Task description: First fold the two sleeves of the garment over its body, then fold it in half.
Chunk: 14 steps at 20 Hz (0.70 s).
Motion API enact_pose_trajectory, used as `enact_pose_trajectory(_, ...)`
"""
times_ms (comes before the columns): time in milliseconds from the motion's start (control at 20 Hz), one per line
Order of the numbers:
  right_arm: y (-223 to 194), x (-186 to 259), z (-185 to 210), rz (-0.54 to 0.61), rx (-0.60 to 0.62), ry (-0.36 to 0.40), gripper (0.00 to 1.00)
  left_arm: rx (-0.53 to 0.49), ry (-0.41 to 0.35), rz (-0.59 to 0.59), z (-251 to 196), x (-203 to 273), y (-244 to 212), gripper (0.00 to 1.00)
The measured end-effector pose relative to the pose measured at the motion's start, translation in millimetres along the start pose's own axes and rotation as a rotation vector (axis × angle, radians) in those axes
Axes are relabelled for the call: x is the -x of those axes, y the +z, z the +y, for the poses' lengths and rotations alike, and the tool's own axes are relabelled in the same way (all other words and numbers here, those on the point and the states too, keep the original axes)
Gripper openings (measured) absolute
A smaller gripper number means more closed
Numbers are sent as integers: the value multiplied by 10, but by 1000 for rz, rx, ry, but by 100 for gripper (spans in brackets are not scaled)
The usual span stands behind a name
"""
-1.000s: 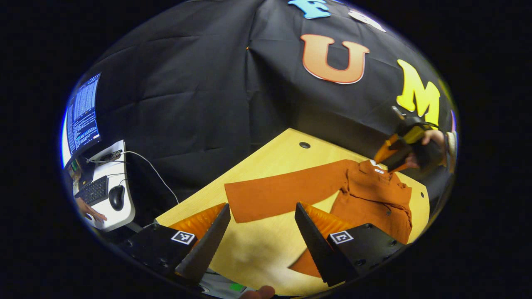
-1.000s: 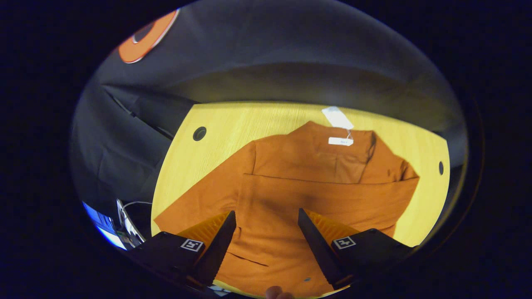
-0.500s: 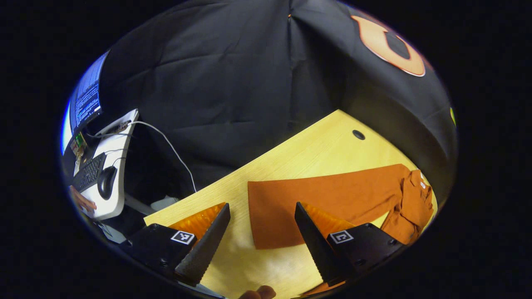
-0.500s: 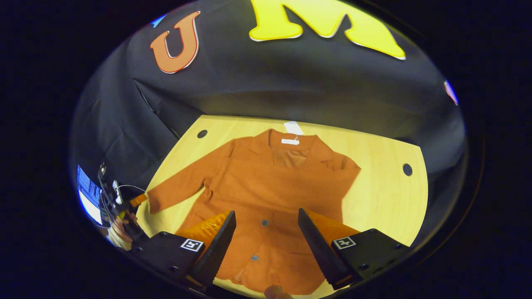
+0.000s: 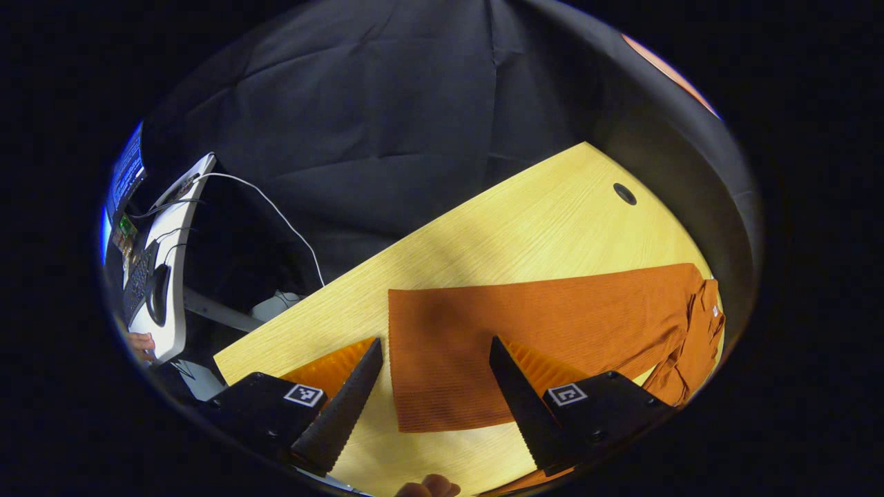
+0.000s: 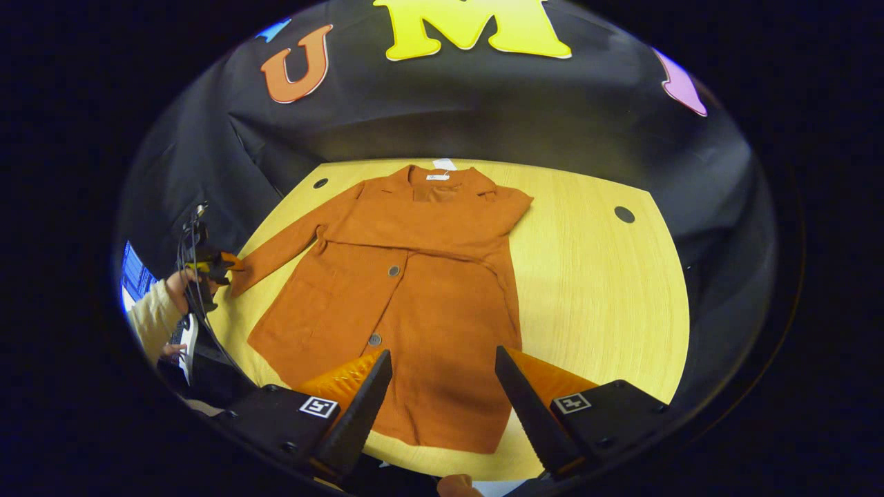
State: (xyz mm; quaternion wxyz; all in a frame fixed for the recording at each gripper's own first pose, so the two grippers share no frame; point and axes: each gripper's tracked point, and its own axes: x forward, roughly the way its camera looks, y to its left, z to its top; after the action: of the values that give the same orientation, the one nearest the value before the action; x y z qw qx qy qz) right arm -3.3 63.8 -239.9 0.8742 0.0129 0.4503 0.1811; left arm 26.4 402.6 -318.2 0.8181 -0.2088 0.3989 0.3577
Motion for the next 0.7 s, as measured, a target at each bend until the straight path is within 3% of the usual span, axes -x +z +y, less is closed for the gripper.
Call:
enact_pose_trajectory(250, -179, 387, -250, -52, -36, -40, 96, -41, 15, 88, -1, -60, 23, 99)
enact_pose_trajectory(350, -182, 509, -414, -74, -45, -72, 93, -25, 14, 169, -2, -64, -4, 99)
enact_pose_trajectory(550, -235, 675, -709, -100, -138, -121, 96, -22, 8, 342, 14, -70, -17, 99)
enact_pose_trajectory(700, -381, 778, -859, -107, -189, -143, 97, -6, 8, 406, 18, -71, -12, 92)
